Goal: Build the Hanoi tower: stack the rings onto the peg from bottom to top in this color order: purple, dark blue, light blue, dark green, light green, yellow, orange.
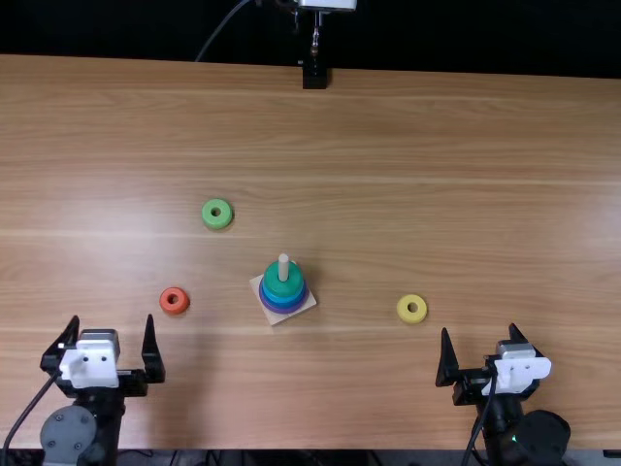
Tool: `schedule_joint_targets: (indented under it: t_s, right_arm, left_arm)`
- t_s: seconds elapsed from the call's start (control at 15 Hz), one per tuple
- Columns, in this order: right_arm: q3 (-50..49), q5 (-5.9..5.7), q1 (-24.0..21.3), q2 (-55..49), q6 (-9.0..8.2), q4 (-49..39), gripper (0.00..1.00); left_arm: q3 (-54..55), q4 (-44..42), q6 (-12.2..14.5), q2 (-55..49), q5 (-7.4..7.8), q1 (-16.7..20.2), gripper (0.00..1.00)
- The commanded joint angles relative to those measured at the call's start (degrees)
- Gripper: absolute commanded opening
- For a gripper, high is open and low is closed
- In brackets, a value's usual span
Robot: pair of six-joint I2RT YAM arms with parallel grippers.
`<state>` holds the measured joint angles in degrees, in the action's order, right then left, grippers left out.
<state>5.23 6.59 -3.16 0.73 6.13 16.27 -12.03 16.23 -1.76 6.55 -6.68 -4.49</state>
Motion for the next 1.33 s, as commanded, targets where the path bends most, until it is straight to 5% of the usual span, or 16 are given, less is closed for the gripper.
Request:
schedule_joint_targets:
  t_s: [0.0,0.2,0.47,0.8,1.27]
  right_arm:
    - [-4.09,-0.37,-0.88,-0.73,0.3,2.25,1.0]
    - [-4.09,-0.37,-0.88,-0.73,0.3,2.14,1.0]
    - [-4.09,-0.37,-0.88,-0.73,0.3,2.14,1.0]
    - [-4.09,-0.37,-0.88,-0.73,0.3,2.14,1.0]
    - [-4.09,-0.37,-0.88,-0.73,0.3,2.25,1.0]
  left_arm:
    - [-6.51,-0.62,0.18,4.09,-0.07,0.18,1.0]
    - [-18.64,4.02,0.28,16.31,-0.07,0.18,1.0]
    - [-34.73,21.42,0.28,32.48,0.14,-0.69,1.0]
    - [-41.58,21.32,0.39,46.1,0.03,-4.39,1.0]
    - [-47.12,16.78,0.28,63.06,0.45,-4.3,1.0]
